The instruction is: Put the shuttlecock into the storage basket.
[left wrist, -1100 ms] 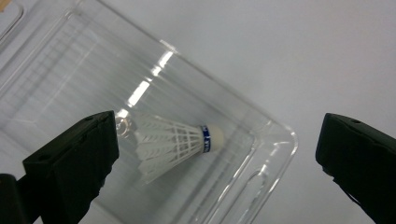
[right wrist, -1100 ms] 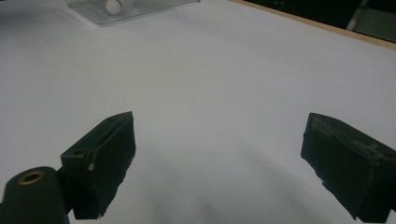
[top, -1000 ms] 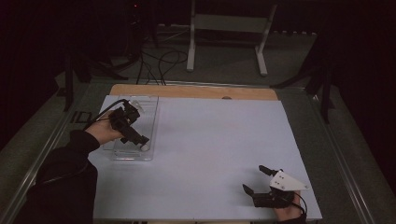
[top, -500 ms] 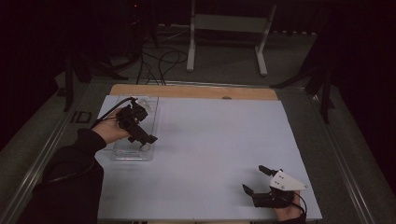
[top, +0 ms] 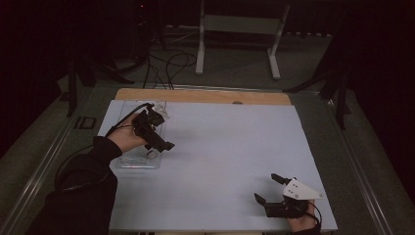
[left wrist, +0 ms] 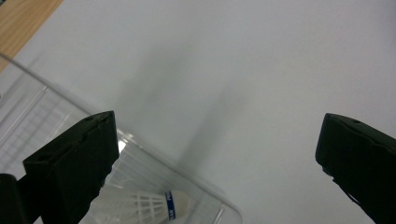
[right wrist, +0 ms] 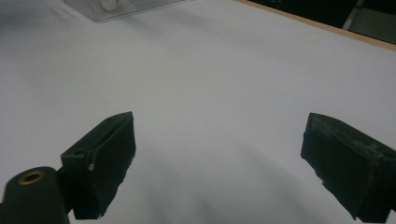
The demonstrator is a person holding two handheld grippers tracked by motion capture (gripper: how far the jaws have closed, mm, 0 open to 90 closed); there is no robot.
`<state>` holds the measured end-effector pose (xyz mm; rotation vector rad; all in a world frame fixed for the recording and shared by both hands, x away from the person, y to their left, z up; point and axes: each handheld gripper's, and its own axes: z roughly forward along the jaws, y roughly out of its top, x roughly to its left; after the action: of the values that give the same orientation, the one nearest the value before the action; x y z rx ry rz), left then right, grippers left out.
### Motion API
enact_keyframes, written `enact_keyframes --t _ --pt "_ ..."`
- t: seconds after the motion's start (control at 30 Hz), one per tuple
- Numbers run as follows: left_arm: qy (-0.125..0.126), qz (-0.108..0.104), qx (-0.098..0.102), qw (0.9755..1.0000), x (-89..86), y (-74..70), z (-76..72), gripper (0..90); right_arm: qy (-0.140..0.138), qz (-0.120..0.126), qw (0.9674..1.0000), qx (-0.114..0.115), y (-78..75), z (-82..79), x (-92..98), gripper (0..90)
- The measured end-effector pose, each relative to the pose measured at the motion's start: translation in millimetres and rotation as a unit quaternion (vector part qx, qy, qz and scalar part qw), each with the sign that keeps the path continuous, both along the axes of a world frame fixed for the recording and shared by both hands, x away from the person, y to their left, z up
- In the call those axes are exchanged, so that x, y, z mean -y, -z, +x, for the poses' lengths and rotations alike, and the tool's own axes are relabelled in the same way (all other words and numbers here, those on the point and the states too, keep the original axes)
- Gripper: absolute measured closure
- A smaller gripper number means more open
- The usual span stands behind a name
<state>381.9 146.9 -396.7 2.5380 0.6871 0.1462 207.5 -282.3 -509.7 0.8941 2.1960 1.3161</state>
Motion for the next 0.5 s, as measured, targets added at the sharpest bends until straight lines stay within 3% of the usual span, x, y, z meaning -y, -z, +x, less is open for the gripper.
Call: enact_keyframes --t 0.23,0.5 --pt "0.016 -0.003 0.009 0.9998 14.5 -0.2 -7.0 0.2 0.001 -0.003 1.0 0.001 -0.2 -0.5 -0.2 10.1" --pt "0.033 -0.029 0.006 0.999 28.7 1.6 -13.1 0.2 -0.001 -0.002 1.0 -0.001 0.0 -0.3 0.2 10.1"
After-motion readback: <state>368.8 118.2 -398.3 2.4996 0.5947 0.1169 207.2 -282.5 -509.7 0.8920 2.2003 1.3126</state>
